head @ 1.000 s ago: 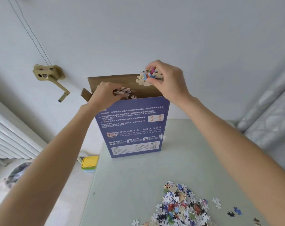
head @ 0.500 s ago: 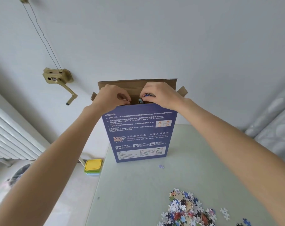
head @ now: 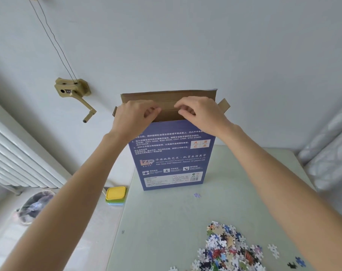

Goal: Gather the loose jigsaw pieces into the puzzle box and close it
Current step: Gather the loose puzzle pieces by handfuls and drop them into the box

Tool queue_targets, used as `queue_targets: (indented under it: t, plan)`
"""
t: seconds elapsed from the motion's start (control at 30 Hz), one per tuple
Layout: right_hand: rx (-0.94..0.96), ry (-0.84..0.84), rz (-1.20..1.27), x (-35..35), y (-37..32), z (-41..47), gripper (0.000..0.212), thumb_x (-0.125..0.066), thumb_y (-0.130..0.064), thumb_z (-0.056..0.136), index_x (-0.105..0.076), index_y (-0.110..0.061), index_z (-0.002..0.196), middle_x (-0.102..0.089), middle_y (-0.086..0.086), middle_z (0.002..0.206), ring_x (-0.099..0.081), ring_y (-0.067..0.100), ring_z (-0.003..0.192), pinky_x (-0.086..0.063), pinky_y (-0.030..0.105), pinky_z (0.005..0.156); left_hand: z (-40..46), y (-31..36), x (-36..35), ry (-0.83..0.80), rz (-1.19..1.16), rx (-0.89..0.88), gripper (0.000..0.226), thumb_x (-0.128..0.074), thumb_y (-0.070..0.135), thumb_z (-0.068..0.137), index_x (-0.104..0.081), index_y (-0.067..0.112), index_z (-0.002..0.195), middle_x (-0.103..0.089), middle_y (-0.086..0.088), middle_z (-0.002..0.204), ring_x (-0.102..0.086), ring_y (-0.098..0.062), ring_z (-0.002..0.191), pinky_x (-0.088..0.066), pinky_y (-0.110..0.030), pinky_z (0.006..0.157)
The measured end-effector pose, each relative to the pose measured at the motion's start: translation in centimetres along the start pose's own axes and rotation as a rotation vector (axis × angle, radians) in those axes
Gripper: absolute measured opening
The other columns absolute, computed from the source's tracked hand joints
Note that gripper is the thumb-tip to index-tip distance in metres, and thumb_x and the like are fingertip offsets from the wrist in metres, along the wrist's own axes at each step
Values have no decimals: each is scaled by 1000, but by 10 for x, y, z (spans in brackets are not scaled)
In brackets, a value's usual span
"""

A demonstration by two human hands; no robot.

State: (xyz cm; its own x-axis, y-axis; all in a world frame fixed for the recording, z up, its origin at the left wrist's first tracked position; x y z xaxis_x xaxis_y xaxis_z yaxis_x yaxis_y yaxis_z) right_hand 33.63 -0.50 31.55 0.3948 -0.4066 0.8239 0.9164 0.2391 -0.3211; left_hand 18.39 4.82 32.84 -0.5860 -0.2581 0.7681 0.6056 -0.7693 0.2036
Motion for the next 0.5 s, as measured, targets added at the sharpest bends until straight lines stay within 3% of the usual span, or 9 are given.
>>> queue_targets:
  t: [0.1,0.17,0.23,0.37,0.43,0.5]
  plan:
    - [52,265,-31,15,-15,-56,15,-54,-18,91,-67,-17,98,-68,-6,86,-61,12,71,-48,24,60,-38,39,16,285,-6,-260,15,-58,20,90,-70,18,80,-66,9,69,-61,-12,68,-43,-22,51]
    - [35,348,-54,11,-18,-105,15,-55,-14,90,-69,-14,96,-70,-5,87,-62,11,73,-43,17,62,-70,55,3,304,-73,-324,15,-58,16,89,-72,15,84,-66,6,70,-60,-14,71,-41,-19,56]
    - [-31,332,-67,-6,-9,-155,15,-56,-13,90,-69,-13,96,-70,-3,89,-63,12,76,-46,18,66,-101,69,-19,232,-165,-311,15,-57,15,88,-72,13,87,-67,5,74,-58,-15,74,-42,-19,61]
    - [-320,35,-71,-65,33,-267,21,-52,-20,91,-66,-15,105,-69,-2,98,-64,14,87,-55,32,75,-167,87,-100,-162,-247,-64,25,-53,29,88,-65,19,107,-68,7,96,-58,-15,92,-51,-25,73]
    - [-509,-182,-87,-93,58,-327,30,-52,-25,90,-60,-17,117,-62,0,115,-57,16,108,-46,36,98,-208,92,-158,-521,-228,108,45,-54,40,87,-48,25,130,-58,4,121,-51,-18,112,-50,-37,88]
    - [-676,-361,-98,-110,77,-382,42,-55,-31,90,-51,-18,130,-50,3,133,-43,21,126,-30,35,109,-251,97,-203,-828,-201,257,68,-57,49,84,-28,29,142,-41,-1,140,-40,-23,126,-43,-40,99]
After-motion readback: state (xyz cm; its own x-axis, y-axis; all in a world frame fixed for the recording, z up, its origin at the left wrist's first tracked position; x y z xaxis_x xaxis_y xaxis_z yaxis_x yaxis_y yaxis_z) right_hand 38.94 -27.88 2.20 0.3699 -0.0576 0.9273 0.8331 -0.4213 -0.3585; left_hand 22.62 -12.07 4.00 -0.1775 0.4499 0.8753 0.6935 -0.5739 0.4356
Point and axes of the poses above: each hand's wrist, its own z-axis towards the middle knuckle, its own x-axis out of the back of the hand, y = z × x, the point moved 8 cm from there along z, towards the middle knuckle
